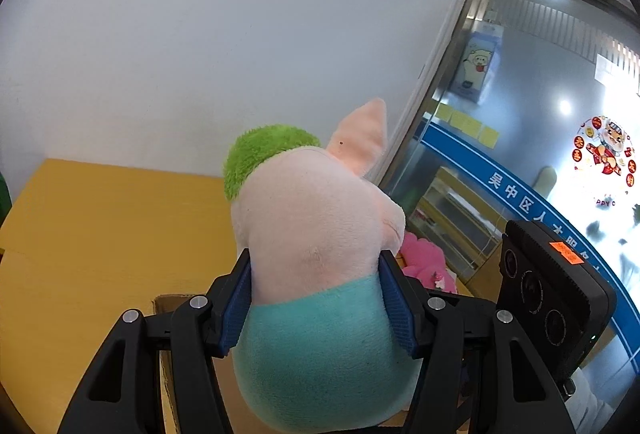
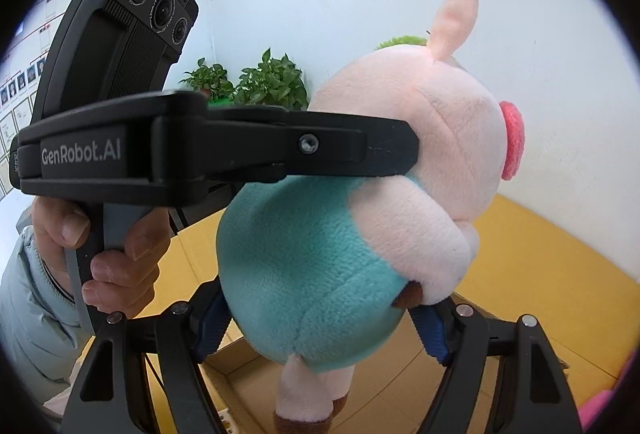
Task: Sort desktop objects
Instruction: 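Lower the pig plush into the cardboard box and open both grippers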
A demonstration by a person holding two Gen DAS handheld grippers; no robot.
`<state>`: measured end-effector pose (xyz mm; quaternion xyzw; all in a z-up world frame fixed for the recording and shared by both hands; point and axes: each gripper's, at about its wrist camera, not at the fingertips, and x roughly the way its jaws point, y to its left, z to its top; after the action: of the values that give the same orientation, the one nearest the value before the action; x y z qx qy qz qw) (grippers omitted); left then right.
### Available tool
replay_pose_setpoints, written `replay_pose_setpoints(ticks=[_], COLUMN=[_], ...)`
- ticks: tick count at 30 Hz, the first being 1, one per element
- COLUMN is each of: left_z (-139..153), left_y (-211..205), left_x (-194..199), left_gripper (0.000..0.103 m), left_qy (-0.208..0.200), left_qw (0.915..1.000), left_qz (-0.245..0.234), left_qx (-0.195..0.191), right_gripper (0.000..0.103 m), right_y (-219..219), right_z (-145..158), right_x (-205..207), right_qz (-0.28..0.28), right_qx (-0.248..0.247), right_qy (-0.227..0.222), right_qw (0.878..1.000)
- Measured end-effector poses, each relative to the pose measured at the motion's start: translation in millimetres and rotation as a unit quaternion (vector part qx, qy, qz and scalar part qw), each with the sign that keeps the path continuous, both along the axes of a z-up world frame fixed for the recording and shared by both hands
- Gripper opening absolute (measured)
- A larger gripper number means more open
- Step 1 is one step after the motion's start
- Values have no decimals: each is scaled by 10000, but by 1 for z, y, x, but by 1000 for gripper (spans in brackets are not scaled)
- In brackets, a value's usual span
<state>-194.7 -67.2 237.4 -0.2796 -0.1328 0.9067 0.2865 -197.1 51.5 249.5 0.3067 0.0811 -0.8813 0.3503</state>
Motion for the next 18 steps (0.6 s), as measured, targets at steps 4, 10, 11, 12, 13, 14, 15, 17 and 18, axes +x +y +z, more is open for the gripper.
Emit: replay_pose_setpoints(ticks=[4, 10, 11, 12, 13, 14, 15, 17, 18], left_z=[-49, -126, -139, -149, -160, -168, -177, -188, -192], left_y=[-4, -9, -10, -11, -12, -13, -13, -11, -9], left_x=[-44, -88, -93, -97, -99, -101, -101, -99, -95], left_gripper=[63, 63, 63, 63, 63, 63, 63, 63, 63], left_qy=[-471, -1217, -1351, -1463, -1617, -1727, -1870, -2065, -2129], left_qw=[9989, 9923, 9905, 9888, 9863, 9843, 9815, 9774, 9757], left_qz=[76, 160, 178, 197, 226, 244, 261, 297, 300], left_qx=[-9, -162, -189, -214, -241, -261, -302, -345, -419], right_gripper=[77, 77, 77, 77, 77, 77, 77, 77, 77], right_y=[-7, -16, -17, -18, -20, -22, -24, -29, -31], right_z=[-46, -124, -134, -144, -157, -165, -175, -188, -195], right_x=[-43, -98, -104, -109, -115, -118, -120, -121, -120], right_qz=[-70, -23, -24, -31, -35, -26, -15, 19, 47], right_qx=[-40, -68, -62, -70, -84, -71, 0, 171, 247], right_qy=[-420, -1039, -1123, -1222, -1368, -1453, -1544, -1640, -1692], right_qw=[9991, 9946, 9937, 9925, 9906, 9894, 9880, 9863, 9853])
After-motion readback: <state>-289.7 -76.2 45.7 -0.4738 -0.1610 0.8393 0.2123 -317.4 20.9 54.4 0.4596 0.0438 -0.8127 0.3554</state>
